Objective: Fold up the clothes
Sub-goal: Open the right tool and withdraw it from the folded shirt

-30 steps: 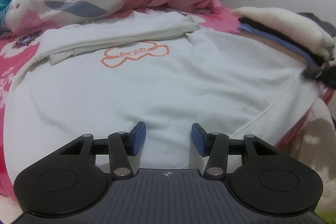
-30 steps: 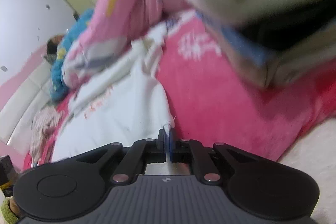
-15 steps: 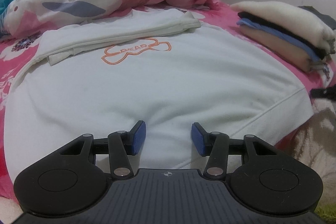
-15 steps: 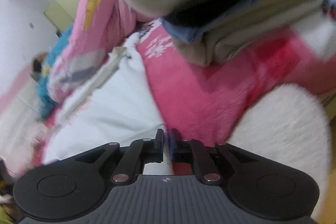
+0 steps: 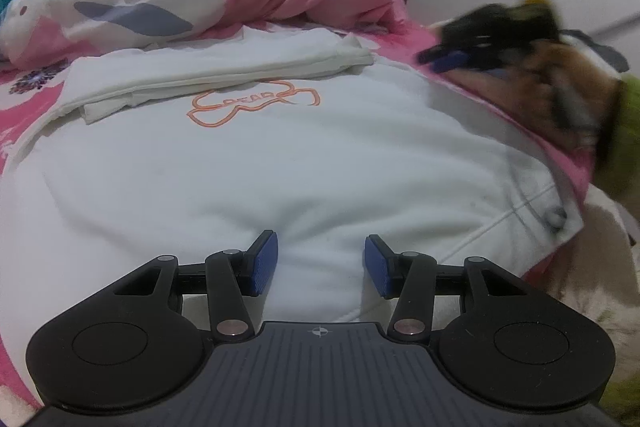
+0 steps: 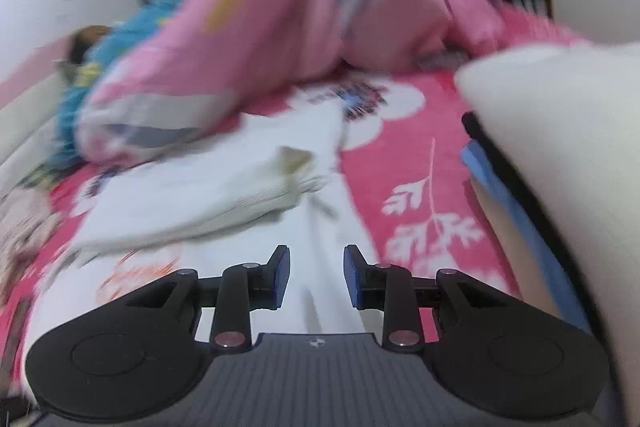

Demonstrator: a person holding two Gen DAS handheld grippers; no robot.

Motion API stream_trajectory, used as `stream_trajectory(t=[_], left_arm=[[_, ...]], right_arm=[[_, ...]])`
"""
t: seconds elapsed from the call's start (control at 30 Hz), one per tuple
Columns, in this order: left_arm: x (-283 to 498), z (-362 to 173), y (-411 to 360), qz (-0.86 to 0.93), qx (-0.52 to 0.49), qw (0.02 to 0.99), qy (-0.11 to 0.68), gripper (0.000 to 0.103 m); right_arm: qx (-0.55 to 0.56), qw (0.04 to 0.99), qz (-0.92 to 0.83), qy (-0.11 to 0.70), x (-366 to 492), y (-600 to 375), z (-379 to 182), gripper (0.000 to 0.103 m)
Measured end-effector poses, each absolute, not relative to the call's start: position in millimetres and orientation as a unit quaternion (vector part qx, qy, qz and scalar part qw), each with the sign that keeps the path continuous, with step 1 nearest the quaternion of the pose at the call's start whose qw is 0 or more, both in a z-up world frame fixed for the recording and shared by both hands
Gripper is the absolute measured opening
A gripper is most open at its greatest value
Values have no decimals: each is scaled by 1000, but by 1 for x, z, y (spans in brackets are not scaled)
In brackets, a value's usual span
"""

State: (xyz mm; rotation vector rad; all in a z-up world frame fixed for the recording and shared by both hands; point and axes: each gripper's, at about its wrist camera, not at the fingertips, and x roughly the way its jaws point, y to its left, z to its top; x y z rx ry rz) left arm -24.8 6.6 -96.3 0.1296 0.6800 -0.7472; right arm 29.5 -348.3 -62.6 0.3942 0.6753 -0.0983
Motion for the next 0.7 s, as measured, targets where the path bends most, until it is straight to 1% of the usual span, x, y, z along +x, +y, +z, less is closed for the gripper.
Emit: stream_trajectory(t=[0.17,0.2,0.23,0.27,0.37,0.5,0.57,0.63,0.67,0.7], left_arm=[[-19,-98,13,-375,44,866,327,48],[-19,-99,14,-377,41,865,328,48],[-18,-99,15,-378,38,865,328,48],[-18,-99,16,-380,36,864,328,48],[-19,-100,16,-381,37,864,327,48],[-19,-100,16,-381,44,864,327,48],[-19,-99,15,-380,47,864,327,48],[-20,-99,14,-377,50,865,327,48],[-20,-98,13,-376,52,866,326,48],[-21,-98,13,-374,54,867,326,48]], right_arm=[[224,902,-29,368,82,-365,-91,32],[231,897,-23,375,91,-367,-97,16],[236,896,-17,375,94,-368,-99,4],[224,902,-25,367,92,-367,-97,5],[186,933,-55,303,79,-367,-76,5],[186,928,-75,315,79,-373,-88,4],[187,924,-85,323,79,-376,-94,3],[187,920,-94,331,79,-380,-100,16],[176,921,-104,331,75,-376,-92,30],[161,925,-104,329,68,-371,-81,32]])
